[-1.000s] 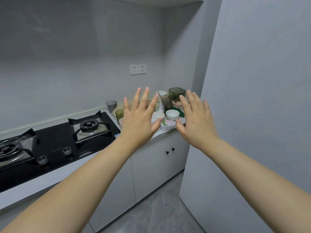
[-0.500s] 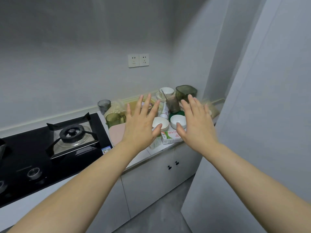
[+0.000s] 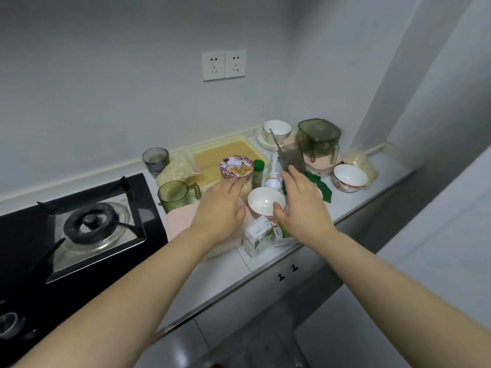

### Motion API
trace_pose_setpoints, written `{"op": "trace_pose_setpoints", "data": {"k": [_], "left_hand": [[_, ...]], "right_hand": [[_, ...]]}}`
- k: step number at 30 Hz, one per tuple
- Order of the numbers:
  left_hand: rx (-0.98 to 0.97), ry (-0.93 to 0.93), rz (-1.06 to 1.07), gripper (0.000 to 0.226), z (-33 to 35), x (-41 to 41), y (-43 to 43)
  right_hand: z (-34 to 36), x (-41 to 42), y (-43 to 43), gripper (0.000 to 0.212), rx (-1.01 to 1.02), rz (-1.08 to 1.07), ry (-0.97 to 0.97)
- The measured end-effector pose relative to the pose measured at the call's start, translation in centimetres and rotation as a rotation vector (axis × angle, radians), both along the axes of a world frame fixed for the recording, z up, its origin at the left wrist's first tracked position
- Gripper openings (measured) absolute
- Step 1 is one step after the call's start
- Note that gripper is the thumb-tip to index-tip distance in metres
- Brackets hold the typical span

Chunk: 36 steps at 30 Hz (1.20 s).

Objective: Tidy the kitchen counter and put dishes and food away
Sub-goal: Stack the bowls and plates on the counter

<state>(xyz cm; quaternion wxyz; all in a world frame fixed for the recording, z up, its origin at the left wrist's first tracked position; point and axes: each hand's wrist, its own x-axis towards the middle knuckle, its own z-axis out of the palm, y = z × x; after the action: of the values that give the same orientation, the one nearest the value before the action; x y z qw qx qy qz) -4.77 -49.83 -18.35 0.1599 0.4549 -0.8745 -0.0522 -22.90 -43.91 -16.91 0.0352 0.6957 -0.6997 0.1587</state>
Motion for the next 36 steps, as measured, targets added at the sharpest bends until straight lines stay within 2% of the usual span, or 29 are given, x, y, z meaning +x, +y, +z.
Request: {"op": "trace_pose_setpoints", "data": {"k": [6,11,15,18,20,23,25,28,33,36], "left_hand": [[0.339,0.022,-0.019,0.036,-3.8,-1.7,-6.2],[0.390,-0.024,-0.055,0.038,-6.0,-4.6,-9.3],[0.436,-0.076,-0.025,0.037,-7.2,-5.5,-11.1],[0.468,-0.087,0.018,0.037,-7.7,-5.8,-11.9],[0.478,-0.096,0.039,0.038,-7.9,-6.1,-12.2],[0.520,-0.110,0.061,0.041,-8.3,-6.5,-12.6],[0.562,-0.116,0.067,0.043,-8.5,-6.7,-12.9],[0.626,-0.107,0.061,0.046,-8.8,-7.1,-13.2],[0.653,-0.104,0.056,0.047,-9.0,-6.9,-13.3],[0.620,0.017,0.025,0.024,-8.9,-6.9,-13.4]], "right_hand": [[-3.2,-1.4,-3.5,0.058,0.209,-0.184,-0.236],[-5.5,-3.2,-5.6,0.037,0.354,-0.363,-0.481],[-7.5,-5.5,-8.1,0.035,0.409,-0.498,-0.618],[-8.6,-6.5,-9.9,0.043,0.416,-0.583,-0.761],[-9.3,-6.6,-10.9,0.041,0.495,-0.604,-0.770],[-10.2,-6.4,-12.5,0.028,0.632,-0.613,-0.783],[-10.8,-6.1,-13.3,0.024,0.684,-0.599,-0.736],[-11.5,-5.9,-14.1,0.027,0.648,-0.573,-0.611],[-11.2,-6.1,-14.3,0.008,0.576,-0.567,-0.582],[-9.9,-7.2,-14.1,0.020,0.516,-0.569,-0.602]]}}
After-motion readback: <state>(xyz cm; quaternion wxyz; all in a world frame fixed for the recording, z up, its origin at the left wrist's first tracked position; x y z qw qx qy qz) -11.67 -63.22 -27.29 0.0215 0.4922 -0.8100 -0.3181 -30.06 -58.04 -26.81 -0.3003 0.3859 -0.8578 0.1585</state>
